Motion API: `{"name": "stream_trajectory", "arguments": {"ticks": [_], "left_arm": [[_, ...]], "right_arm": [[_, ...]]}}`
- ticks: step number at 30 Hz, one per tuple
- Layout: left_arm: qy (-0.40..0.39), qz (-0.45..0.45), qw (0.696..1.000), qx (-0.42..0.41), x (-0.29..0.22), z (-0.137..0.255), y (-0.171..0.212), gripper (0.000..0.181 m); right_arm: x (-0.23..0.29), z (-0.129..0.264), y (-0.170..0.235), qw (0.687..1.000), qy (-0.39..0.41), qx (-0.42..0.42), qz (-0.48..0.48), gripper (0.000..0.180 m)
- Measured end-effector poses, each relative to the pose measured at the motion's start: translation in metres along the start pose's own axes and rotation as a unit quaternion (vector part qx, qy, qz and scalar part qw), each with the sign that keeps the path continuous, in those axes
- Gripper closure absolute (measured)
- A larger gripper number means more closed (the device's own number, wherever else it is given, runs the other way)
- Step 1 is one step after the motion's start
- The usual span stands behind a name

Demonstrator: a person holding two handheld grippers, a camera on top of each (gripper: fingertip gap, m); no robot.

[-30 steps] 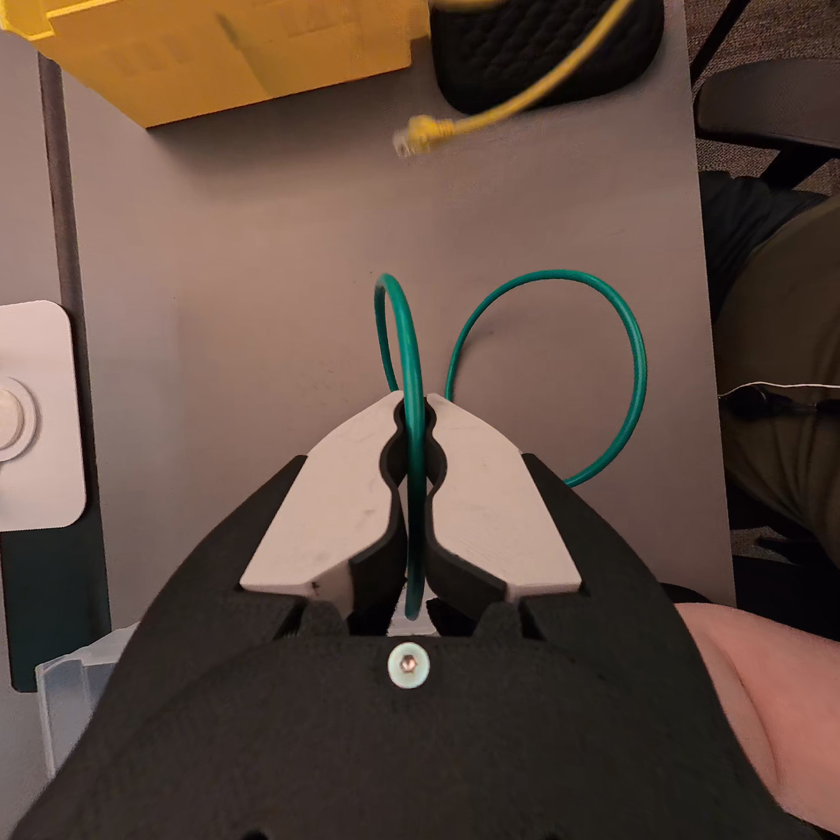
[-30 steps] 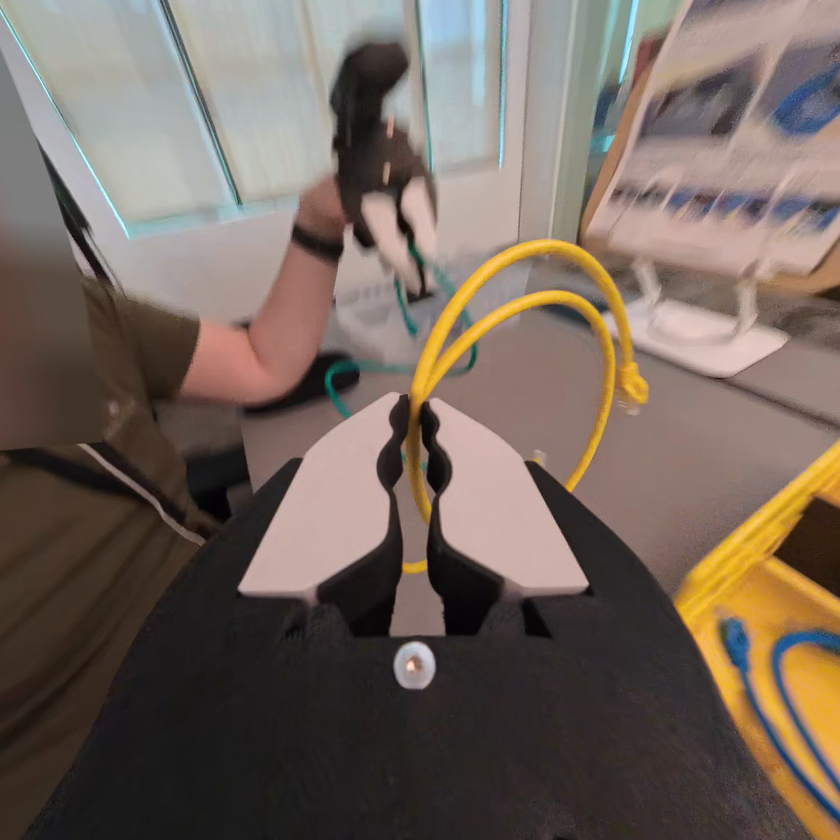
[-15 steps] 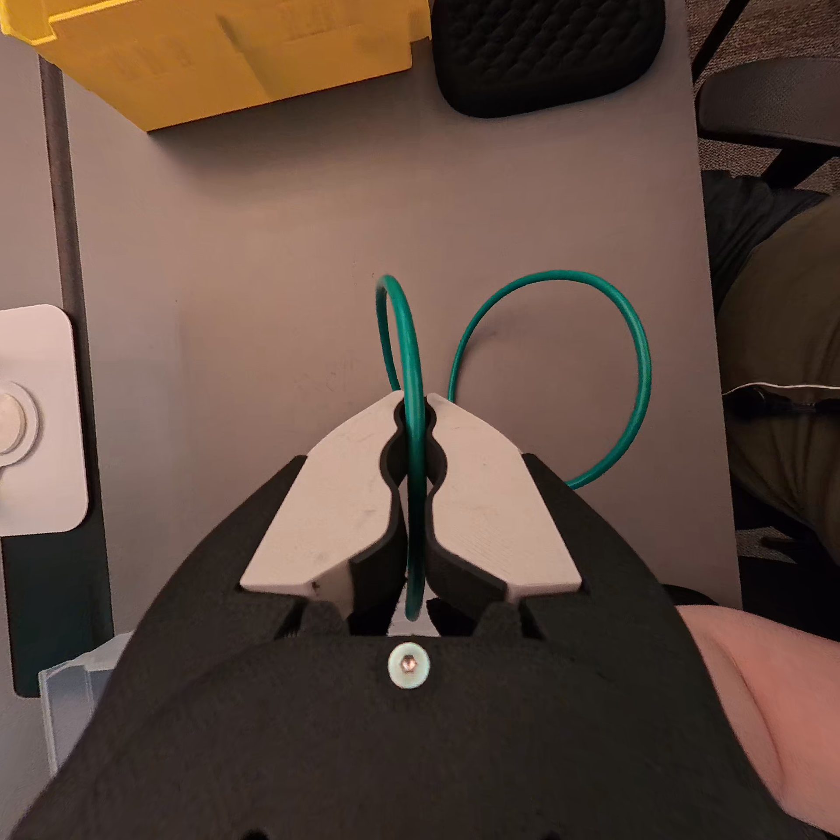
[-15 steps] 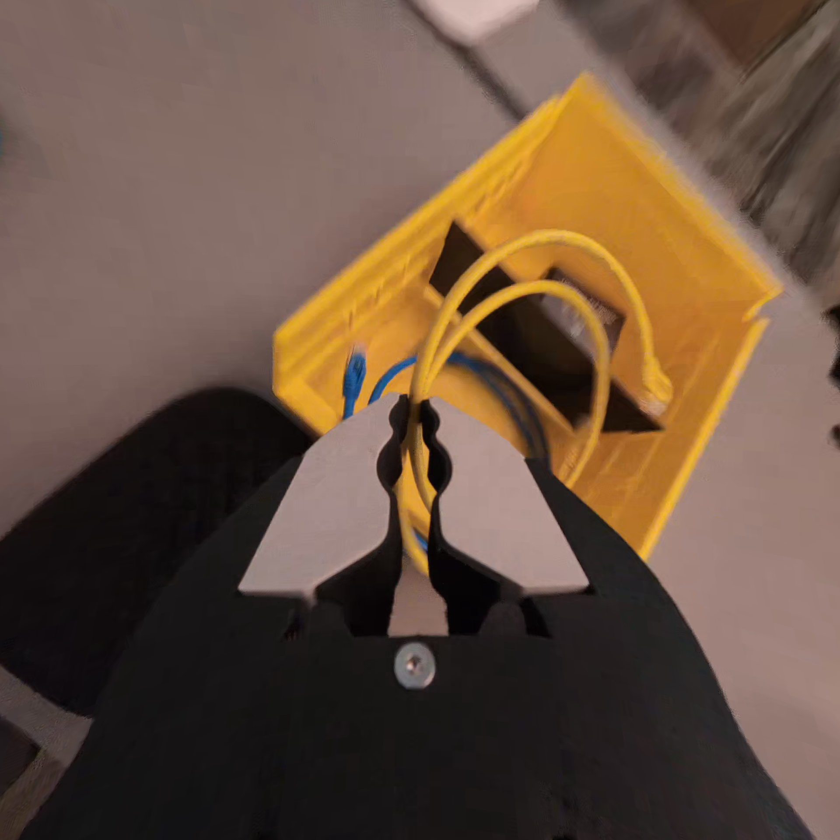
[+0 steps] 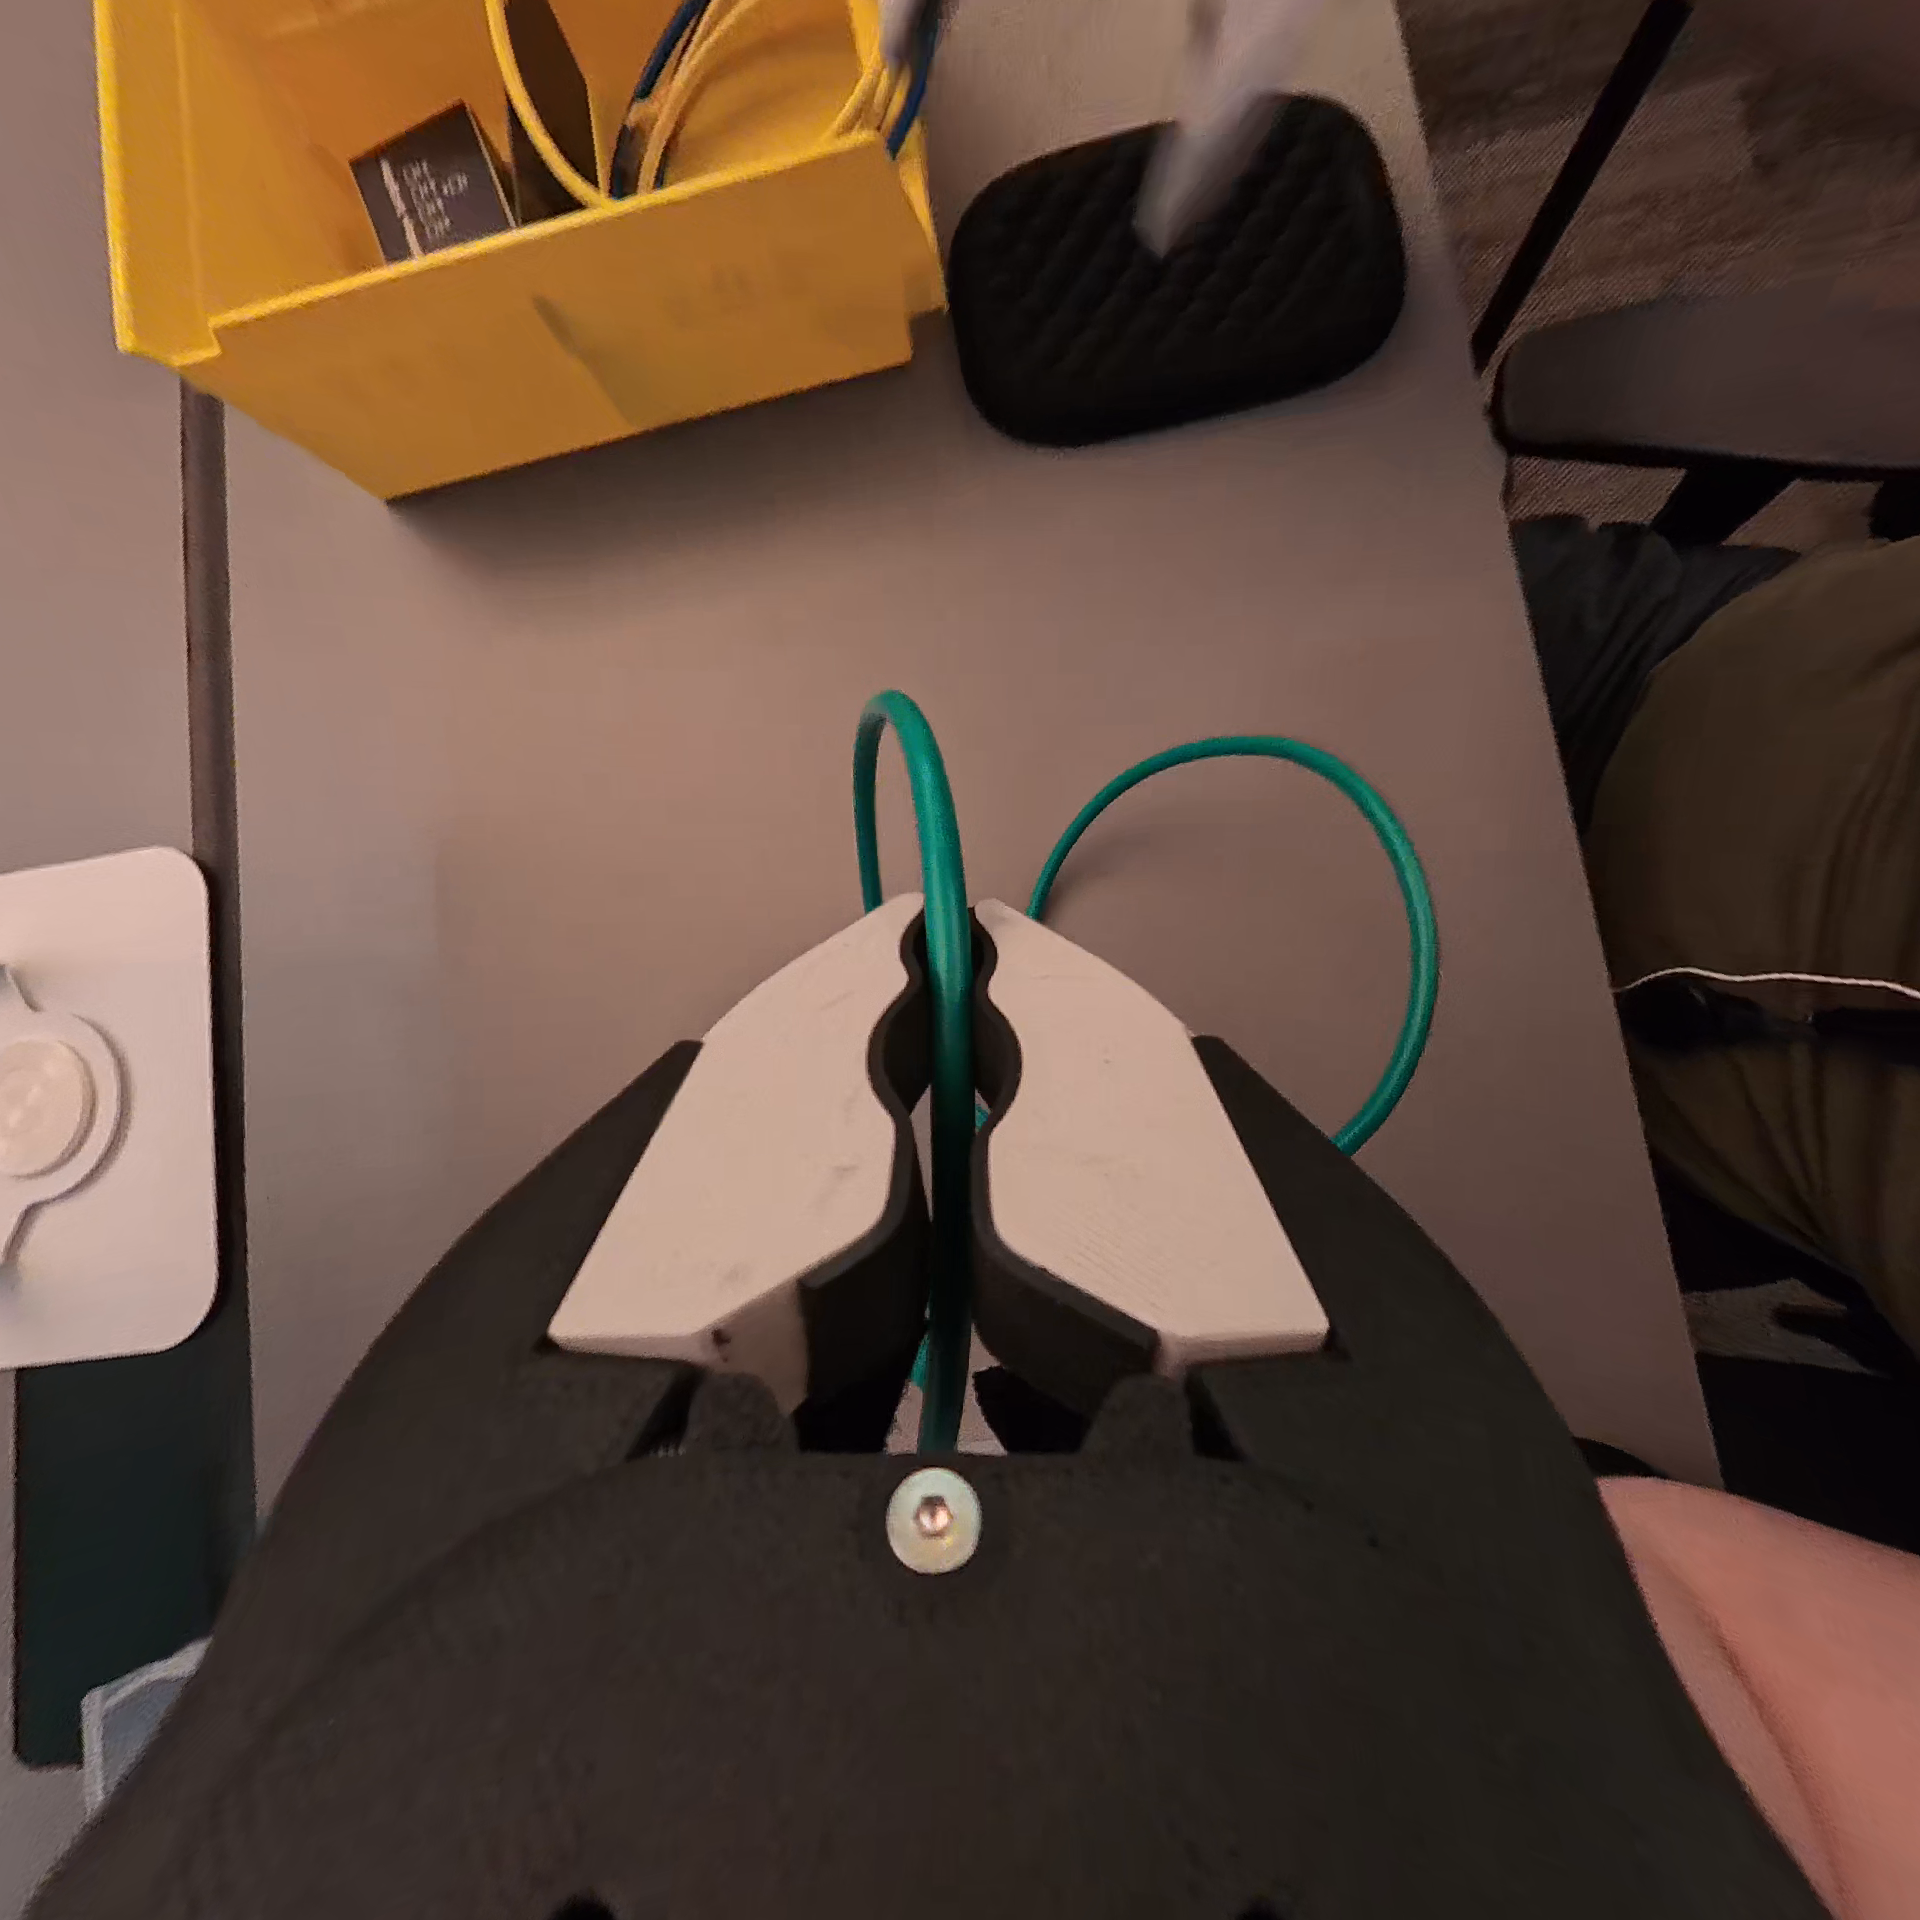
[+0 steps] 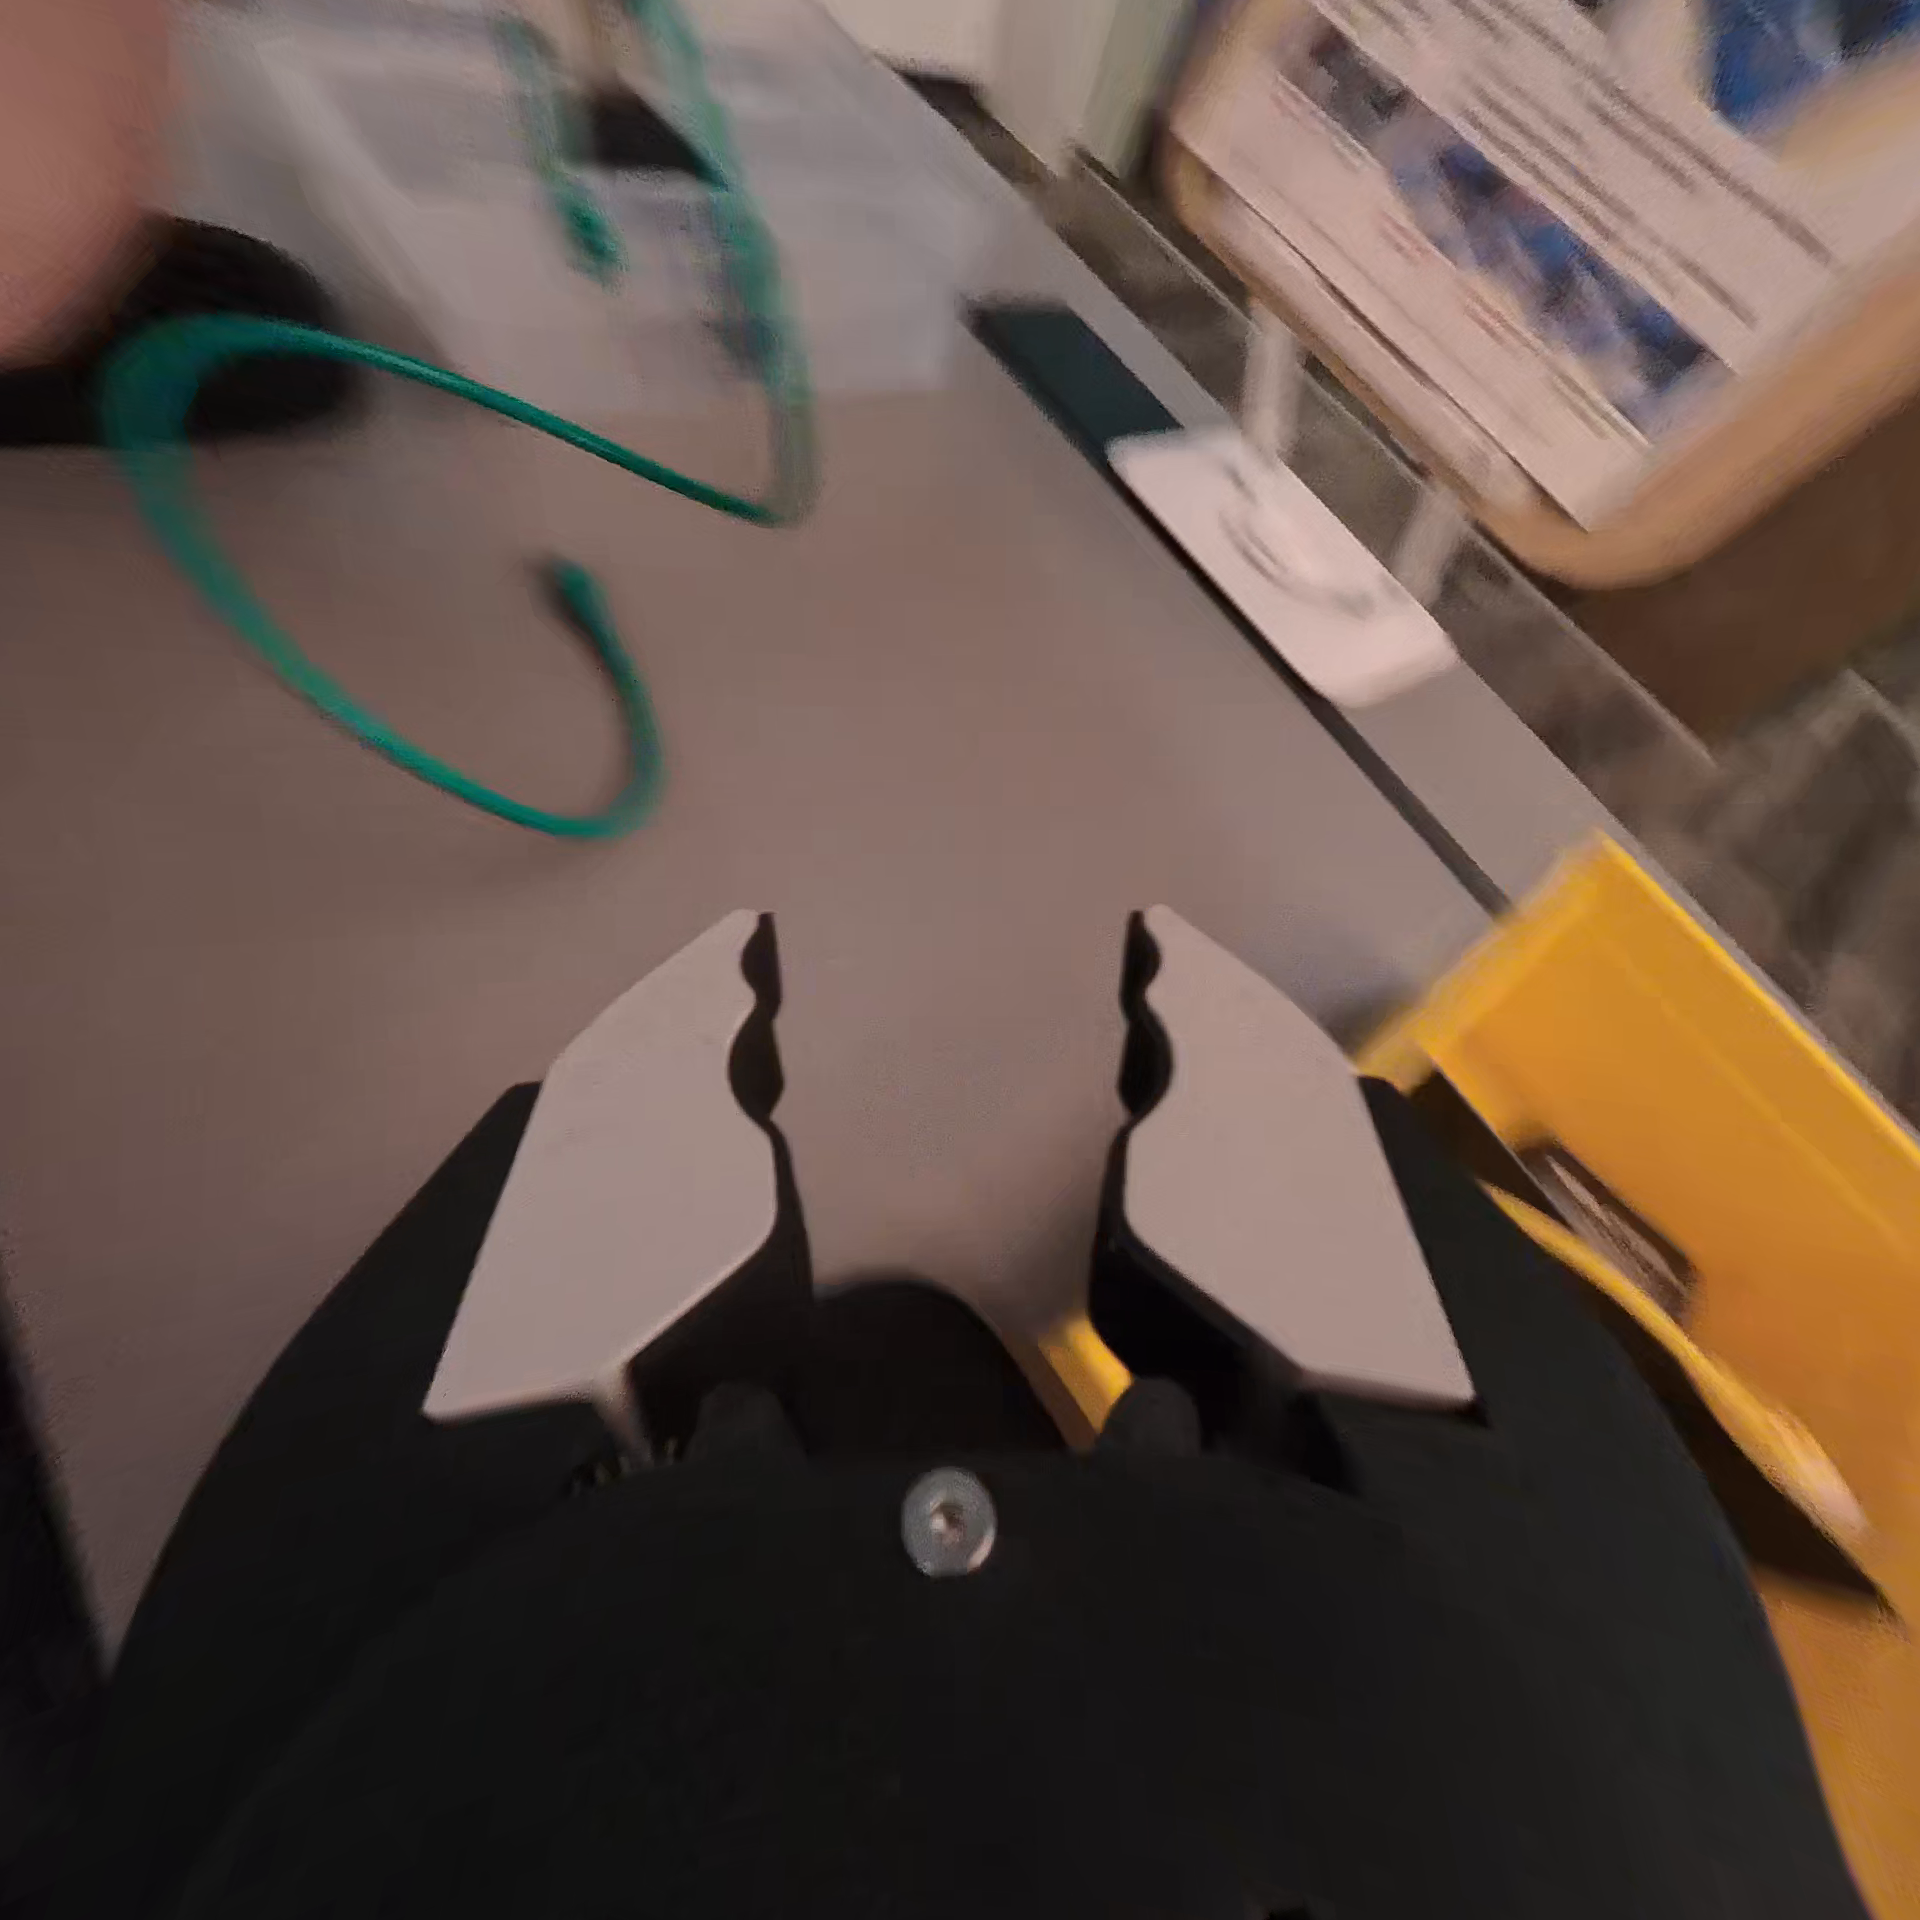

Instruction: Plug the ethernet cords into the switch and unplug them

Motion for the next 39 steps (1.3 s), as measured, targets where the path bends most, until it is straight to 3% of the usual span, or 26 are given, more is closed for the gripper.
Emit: {"name": "stream_trajectory", "arguments": {"ticks": [3, 4, 6, 8, 11, 14, 17, 18, 20, 21, 23, 25, 31, 35, 37, 39], "left_arm": [[0.004, -0.008, 1.000, -0.001, -0.003, -0.003, -0.004, 0.179], [0.004, -0.008, 1.000, 0.004, -0.003, -0.005, -0.004, 0.179], [0.008, -0.007, 1.000, 0.011, -0.003, -0.008, -0.003, 0.179], [0.013, -0.007, 1.000, 0.018, -0.004, -0.011, -0.003, 0.179], [0.038, -0.008, 0.998, 0.041, -0.007, -0.019, 0.001, 0.179], [0.080, -0.040, 0.990, 0.105, -0.016, -0.038, 0.010, 0.179], [0.123, -0.081, 0.974, 0.174, -0.030, -0.067, 0.014, 0.179], [0.145, -0.089, 0.969, 0.178, -0.036, -0.076, 0.011, 0.179], [0.193, -0.089, 0.964, 0.157, -0.045, -0.087, -0.001, 0.168], [0.190, -0.082, 0.967, 0.149, -0.043, -0.087, -0.005, 0.159], [0.168, -0.067, 0.980, 0.085, -0.034, -0.077, -0.014, 0.125], [0.139, -0.045, 0.989, -0.010, -0.020, -0.054, -0.027, 0.104], [0.070, -0.002, 0.969, -0.238, -0.001, 0.021, -0.034, 0.109], [0.020, -0.004, 0.969, -0.248, 0.003, 0.037, -0.025, 0.111], [0.012, -0.007, 0.970, -0.242, 0.004, 0.037, -0.024, 0.113], [0.006, -0.011, 0.972, -0.234, 0.003, 0.035, -0.025, 0.114]], "right_arm": [[0.090, -0.025, -0.024, 0.988, -0.083, -0.051, 0.119, 0.107], [0.116, -0.036, -0.026, 0.981, -0.083, -0.054, 0.164, 0.102], [0.154, -0.056, -0.029, 0.969, -0.028, -0.062, 0.237, 0.074], [0.172, -0.071, -0.032, 0.955, 0.062, -0.082, 0.278, 0.069], [0.167, -0.084, -0.029, 0.944, 0.166, -0.107, 0.266, 0.061], [0.146, -0.096, -0.025, 0.960, 0.160, -0.106, 0.206, 0.053], [0.134, -0.102, -0.034, 0.965, 0.128, -0.113, 0.200, 0.065], [0.133, -0.102, -0.038, 0.965, 0.116, -0.110, 0.208, 0.080], [0.134, -0.099, -0.039, 0.964, 0.059, -0.086, 0.246, 0.162], [0.130, -0.097, -0.036, 0.964, 0.050, -0.062, 0.254, 0.173], [0.114, -0.090, -0.032, 0.973, 0.045, -0.043, 0.224, 0.177], [0.092, -0.075, -0.032, 0.984, 0.038, -0.038, 0.172, 0.178], [-0.016, -0.006, -0.058, 0.983, 0.146, 0.027, 0.111, 0.177], [-0.108, 0.048, -0.075, 0.949, 0.273, 0.078, 0.134, 0.177], [-0.152, 0.066, -0.066, 0.912, 0.356, 0.128, 0.162, 0.177], [-0.176, 0.068, -0.047, 0.894, 0.371, 0.158, 0.194, 0.177]]}}
Point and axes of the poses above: each gripper's, where its closed fingertips meet, z back along the fingers, y out of its underside, x = y × z across the jaws, the point moved 7 cm from there along z, back along the fingers, and after that the axes turned 7 degrees about y, right-handed, at the moved point
